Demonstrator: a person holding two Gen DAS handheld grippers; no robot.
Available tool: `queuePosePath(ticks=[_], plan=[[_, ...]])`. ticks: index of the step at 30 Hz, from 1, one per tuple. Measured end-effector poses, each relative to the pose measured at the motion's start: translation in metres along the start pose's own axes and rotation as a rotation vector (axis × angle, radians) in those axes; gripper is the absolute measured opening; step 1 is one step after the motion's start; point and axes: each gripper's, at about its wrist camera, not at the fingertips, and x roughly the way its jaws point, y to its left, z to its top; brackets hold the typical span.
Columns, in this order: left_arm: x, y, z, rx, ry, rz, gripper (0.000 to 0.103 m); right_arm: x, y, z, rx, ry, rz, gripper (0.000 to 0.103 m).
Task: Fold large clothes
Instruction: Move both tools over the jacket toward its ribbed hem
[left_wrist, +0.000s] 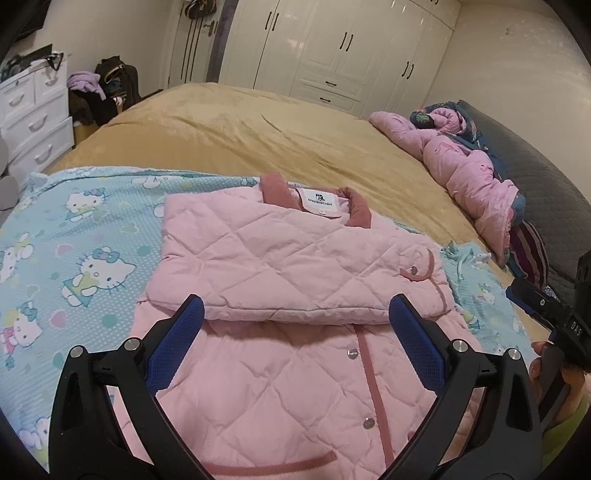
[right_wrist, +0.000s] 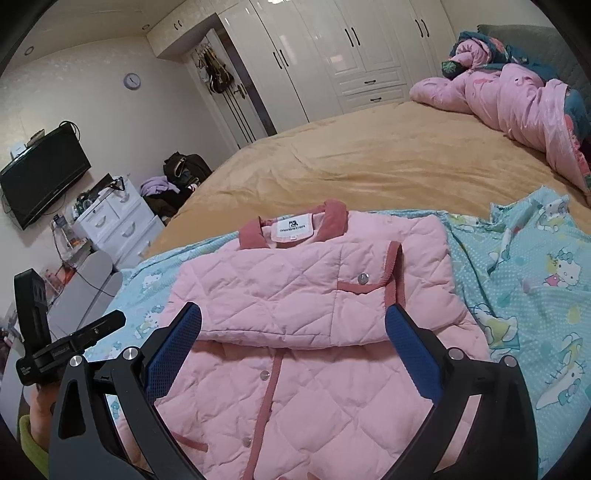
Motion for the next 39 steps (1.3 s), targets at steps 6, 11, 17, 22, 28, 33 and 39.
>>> queuePosePath(ticks=[6, 11, 17, 22, 28, 33, 39], plan=[[-0.02, -0.004, -0.004, 0.013, -0.029, -0.001, 0.094, -0.021, 0.012, -0.005, -0.015, -0.027, 0.008, 0.099], [-0.038, -0.01, -0.011, 0.034, -0.048, -0.001, 0.094, -0.036, 0.02, -0.013, -0.032, -0.04, 0.004, 0.099], [-0.054, -0.016, -0.024, 0.065, -0.061, 0.018, 0.094, -0.051, 0.025, -0.019, -0.046, -0.057, -0.009, 0.099], [-0.066, -0.024, -0.038, 0.091, -0.074, 0.023, 0.094, -0.062, 0.028, -0.027, -0.056, -0.066, -0.007, 0.099], [-0.076, -0.033, -0.054, 0.126, -0.08, 0.028, 0.094, -0.075, 0.035, -0.039, -0.084, -0.061, -0.008, 0.099], [-0.083, -0.037, -0.072, 0.138, -0.081, 0.035, 0.094, -0.086, 0.036, -0.053, -0.105, -0.056, -0.021, 0.099], [-0.093, -0.039, -0.093, 0.138, -0.09, 0.031, 0.094, -0.092, 0.035, -0.072, -0.119, -0.029, -0.027, 0.099]])
